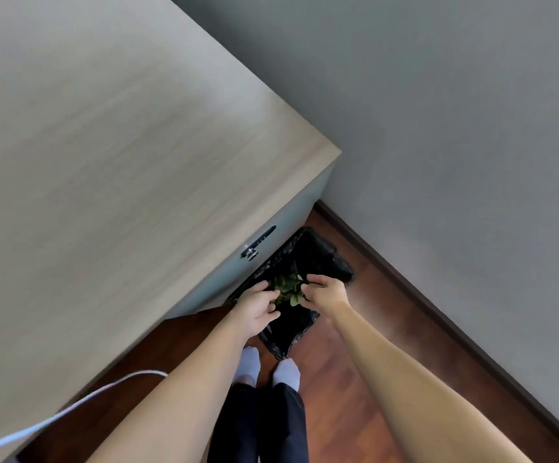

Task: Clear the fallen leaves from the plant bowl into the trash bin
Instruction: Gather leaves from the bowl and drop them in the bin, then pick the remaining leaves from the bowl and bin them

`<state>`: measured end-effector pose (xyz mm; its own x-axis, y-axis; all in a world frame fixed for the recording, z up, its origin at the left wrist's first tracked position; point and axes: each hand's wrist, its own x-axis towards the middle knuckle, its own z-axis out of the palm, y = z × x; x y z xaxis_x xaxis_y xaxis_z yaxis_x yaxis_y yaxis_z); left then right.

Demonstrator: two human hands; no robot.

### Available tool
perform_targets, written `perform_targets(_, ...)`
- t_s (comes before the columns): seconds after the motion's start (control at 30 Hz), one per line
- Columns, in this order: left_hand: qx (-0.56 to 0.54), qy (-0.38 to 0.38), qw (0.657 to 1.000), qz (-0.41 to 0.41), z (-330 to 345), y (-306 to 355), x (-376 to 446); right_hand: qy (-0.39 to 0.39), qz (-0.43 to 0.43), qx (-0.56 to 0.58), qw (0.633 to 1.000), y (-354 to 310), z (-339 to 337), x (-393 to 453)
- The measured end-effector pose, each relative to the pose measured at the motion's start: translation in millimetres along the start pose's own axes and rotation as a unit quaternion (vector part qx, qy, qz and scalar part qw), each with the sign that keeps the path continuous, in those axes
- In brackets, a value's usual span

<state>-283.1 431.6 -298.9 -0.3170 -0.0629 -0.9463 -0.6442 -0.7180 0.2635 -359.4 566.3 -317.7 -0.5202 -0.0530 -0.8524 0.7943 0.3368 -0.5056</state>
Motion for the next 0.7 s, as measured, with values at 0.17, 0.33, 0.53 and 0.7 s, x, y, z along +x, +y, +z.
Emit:
perform_targets(0.17, 0.04, 0.003, 0.999, -0.004, -2.0, 1.4, 9.7, 0.024, 0.006, -0.043, 0.999, 8.5, 0.1, 8.9)
perform_targets(0.33, 0.053, -0.011, 0.998, 0.011, 10.6, 17.6, -32.9, 0.021, -0.003, -0.04, 0.999, -24.1, -15.7, -29.3)
perform_targets(0.53, 0.069, -0.027, 0.996, 0.041, 43.1, 49.8, -120.8, -0.003, -0.063, -0.042, 0.997, -96.5, -37.6, -109.8)
perform_targets(0.7, 0.077, -0.1, 0.986, 0.11, 54.0, 84.4, -204.6, -0.031, -0.152, -0.052, 0.987, -169.9, -41.1, -184.7)
